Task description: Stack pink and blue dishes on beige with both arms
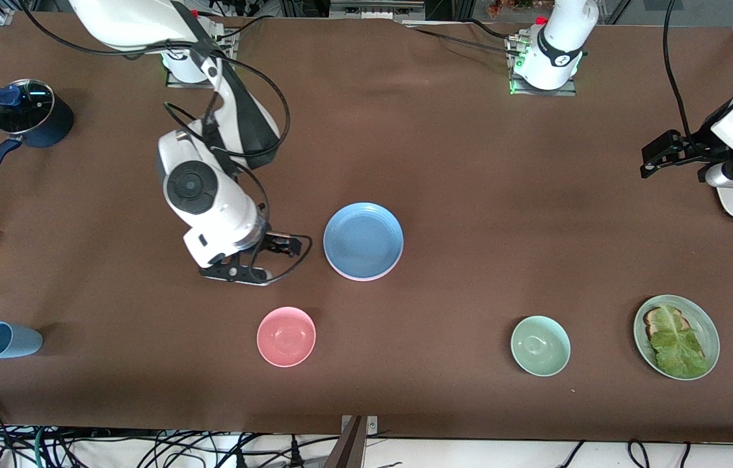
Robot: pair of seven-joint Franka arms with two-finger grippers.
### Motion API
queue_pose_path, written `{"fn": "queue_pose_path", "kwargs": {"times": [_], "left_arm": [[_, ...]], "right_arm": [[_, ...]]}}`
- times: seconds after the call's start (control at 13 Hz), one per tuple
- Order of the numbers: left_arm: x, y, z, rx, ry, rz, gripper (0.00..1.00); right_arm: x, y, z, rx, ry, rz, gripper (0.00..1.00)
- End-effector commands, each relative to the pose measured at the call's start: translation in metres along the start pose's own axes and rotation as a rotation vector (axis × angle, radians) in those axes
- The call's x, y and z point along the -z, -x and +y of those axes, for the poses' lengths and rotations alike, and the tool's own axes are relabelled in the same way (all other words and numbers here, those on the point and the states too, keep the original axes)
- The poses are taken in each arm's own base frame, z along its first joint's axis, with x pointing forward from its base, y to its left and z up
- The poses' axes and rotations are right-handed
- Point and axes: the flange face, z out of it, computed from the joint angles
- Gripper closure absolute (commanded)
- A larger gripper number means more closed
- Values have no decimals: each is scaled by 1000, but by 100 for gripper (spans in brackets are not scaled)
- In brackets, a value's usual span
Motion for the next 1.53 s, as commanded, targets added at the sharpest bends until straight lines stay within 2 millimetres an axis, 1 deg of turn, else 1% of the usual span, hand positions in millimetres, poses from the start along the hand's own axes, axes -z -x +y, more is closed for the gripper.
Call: {"fn": "queue_pose_path", "kwargs": {"times": [0.0, 0.08, 0.23, 0.31, 0.38, 0.46, 0.54, 0.61, 0.69, 0.77, 0.84, 0.92, 1.0, 1.07, 1.15, 1.3, 1.38, 1.46], "left_arm": [[2, -2, 1, -9, -8, 8, 0], [2, -2, 2, -10, -6, 7, 0], [2, -2, 2, -10, -6, 7, 0], [2, -2, 3, -12, -8, 7, 0], [2, -2, 3, -12, -6, 7, 0], [2, -2, 3, -12, -6, 7, 0], [2, -2, 3, -12, -6, 7, 0], [2, -2, 3, -12, -6, 7, 0], [2, -2, 3, -12, -8, 7, 0], [2, -2, 3, -12, -6, 8, 0], [2, -2, 3, -12, -6, 8, 0], [2, -2, 3, -12, -8, 7, 0], [2, -2, 3, -12, -8, 7, 0], [2, -2, 3, -12, -6, 7, 0], [2, -2, 3, -12, -8, 8, 0], [2, -2, 3, -12, -6, 7, 0], [2, -2, 3, -12, -8, 8, 0], [2, -2, 3, -12, -8, 7, 0]], "right_arm": [[62, 1, 56, 52, 42, -18, 0], [77, 3, 72, 59, 61, -41, 0], [125, 11, 97, 88, 46, -11, 0], [140, 14, 113, 100, 46, -21, 0], [159, 16, 139, 100, 39, -31, 0], [174, 23, 154, 129, 28, -48, 0], [187, 30, 173, 136, 23, -67, 0], [198, 35, 186, 130, 20, -72, 0], [205, 40, 200, 133, 14, -72, 0], [212, 48, 217, 156, 9, -66, 0], [218, 58, 229, 177, 11, -62, 0], [226, 67, 231, 172, 16, -60, 0], [228, 74, 232, 168, 21, -81, 0], [228, 73, 239, 162, 20, -91, 0], [228, 68, 247, 153, 17, -84, 0], [226, 64, 250, 188, 15, -84, 0], [231, 62, 250, 188, 14, -76, 0], [230, 56, 250, 190, 12, -81, 0]]}}
